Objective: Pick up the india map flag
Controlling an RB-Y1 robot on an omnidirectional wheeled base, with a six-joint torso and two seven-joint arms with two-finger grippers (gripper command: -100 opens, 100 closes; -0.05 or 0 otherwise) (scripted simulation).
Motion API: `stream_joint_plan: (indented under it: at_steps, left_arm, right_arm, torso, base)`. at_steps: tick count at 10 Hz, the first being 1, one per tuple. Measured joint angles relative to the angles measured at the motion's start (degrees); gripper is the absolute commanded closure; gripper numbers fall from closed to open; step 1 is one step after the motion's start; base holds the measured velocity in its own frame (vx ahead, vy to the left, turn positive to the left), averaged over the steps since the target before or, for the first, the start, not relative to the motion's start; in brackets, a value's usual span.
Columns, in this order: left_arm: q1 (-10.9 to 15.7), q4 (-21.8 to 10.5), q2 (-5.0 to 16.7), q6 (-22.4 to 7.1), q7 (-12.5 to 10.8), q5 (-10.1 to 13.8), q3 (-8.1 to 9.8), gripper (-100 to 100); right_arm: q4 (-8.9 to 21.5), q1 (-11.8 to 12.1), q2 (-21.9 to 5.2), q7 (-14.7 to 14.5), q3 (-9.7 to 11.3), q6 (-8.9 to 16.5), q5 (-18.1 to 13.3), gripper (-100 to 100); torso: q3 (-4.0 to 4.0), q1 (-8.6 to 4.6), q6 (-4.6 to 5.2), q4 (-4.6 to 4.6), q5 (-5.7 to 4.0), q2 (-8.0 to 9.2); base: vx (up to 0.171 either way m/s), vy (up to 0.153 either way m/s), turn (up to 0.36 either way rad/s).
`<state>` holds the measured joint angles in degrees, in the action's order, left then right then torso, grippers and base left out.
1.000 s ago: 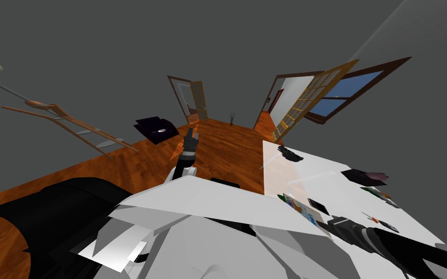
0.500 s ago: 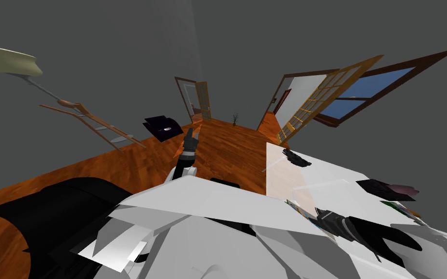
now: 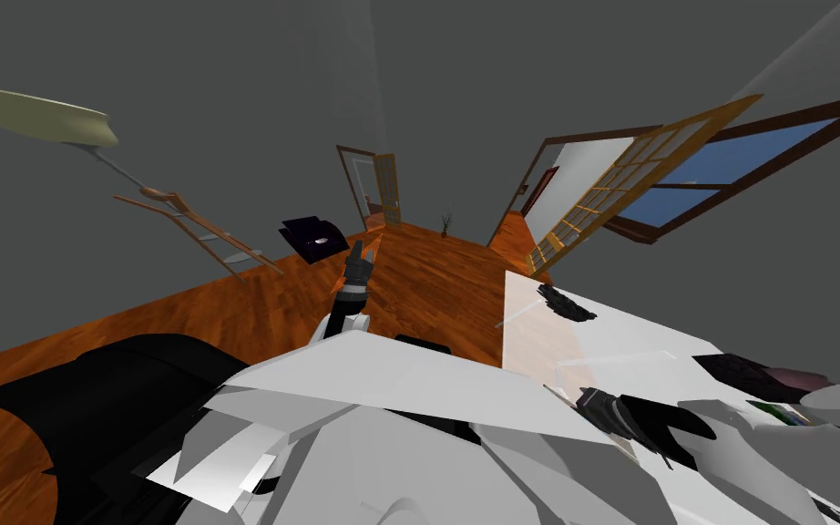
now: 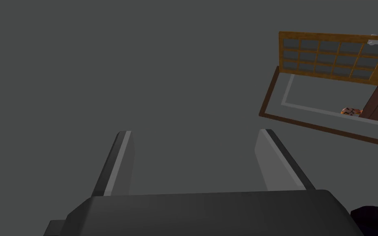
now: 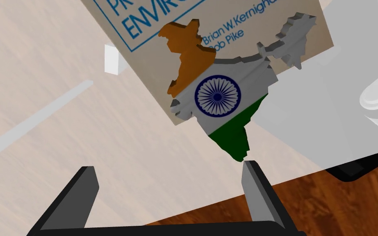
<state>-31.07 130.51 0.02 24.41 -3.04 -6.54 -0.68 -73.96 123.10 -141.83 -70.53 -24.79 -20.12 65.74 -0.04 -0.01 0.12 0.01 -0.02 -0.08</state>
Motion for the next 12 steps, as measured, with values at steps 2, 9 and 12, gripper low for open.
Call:
stream_joint_plan:
  at_steps: [2,9,12]
  left_arm:
    - [0.0,0.0,0.0,0.0,0.0,0.0,0.00,0]
    - [0.0,0.0,0.0,0.0,0.0,0.0,0.00,0]
    - [0.0,0.0,0.0,0.0,0.0,0.0,0.00,0]
  right_arm:
    - [1.3,2.3,-3.2,-1.3,-0.9,0.2,1.4,-100]
    - [4.6,10.8,-10.1,-4.2,-3.8,0.3,4.3,0]
    - [5.3,10.9,-12.3,-4.7,-4.4,1.3,6.1,-100]
  torso:
    - [-0.01,-0.01,-0.02,-0.01,-0.01,-0.02]
    - [0.03,0.05,0.03,0.02,0.03,0.06]
    - [0.06,-0.11,0.03,0.03,-0.01,0.10]
  base:
    - [0.013,-0.019,0.097]
    - [0.005,-0.010,0.037]
    - [-0.014,-0.049,-0.039]
